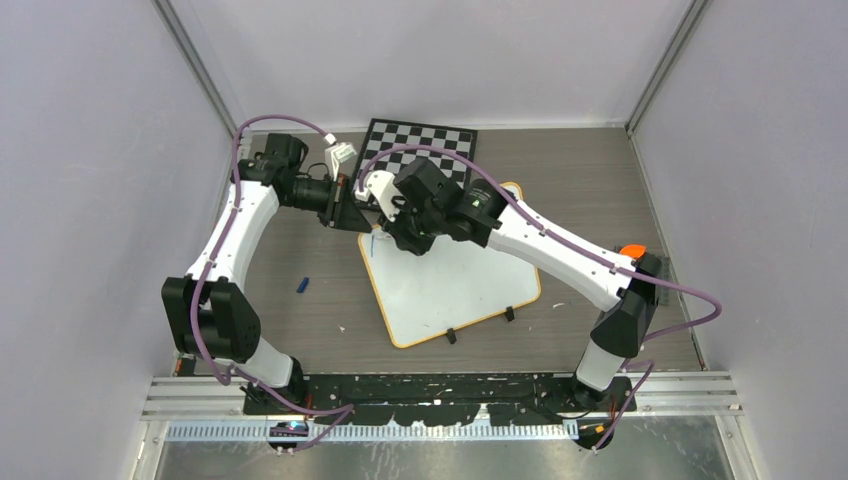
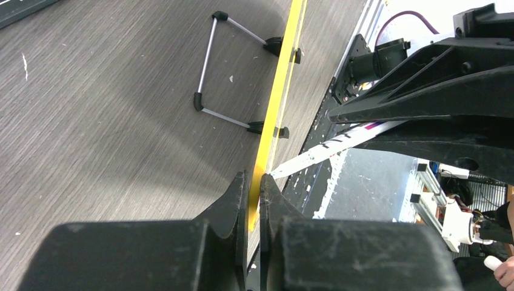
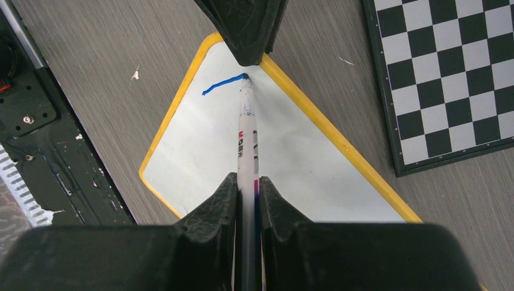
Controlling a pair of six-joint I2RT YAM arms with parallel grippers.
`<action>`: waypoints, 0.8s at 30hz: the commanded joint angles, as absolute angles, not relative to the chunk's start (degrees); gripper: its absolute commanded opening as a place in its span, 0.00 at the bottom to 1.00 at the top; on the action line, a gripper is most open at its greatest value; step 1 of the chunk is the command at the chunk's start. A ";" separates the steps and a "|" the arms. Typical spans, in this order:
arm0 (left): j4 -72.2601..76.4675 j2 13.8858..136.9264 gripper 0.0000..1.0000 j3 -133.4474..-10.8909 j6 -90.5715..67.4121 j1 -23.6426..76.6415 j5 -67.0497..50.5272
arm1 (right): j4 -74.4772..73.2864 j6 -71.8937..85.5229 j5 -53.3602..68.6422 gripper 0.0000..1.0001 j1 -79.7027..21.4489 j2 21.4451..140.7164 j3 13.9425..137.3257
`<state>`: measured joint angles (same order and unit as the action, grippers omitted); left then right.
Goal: Write a sentence on the whiteboard
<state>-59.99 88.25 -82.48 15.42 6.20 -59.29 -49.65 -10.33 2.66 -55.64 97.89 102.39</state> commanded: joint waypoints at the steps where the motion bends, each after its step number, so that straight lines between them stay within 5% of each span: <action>1: -59.06 87.84 0.00 -82.62 14.57 6.94 -58.04 | -49.24 -9.40 3.00 0.00 -55.34 96.34 99.60; 20: -59.15 88.16 0.00 -83.06 14.55 7.12 -57.71 | -48.45 -7.65 3.68 0.00 -56.06 93.52 96.75; 22: -59.25 88.01 0.08 -83.45 14.34 7.12 -57.30 | -49.06 -7.65 4.03 0.00 -56.07 93.07 97.82; 24: -59.56 87.70 0.27 -84.45 14.21 7.12 -56.91 | -49.92 -7.95 5.35 0.00 -55.98 92.11 99.07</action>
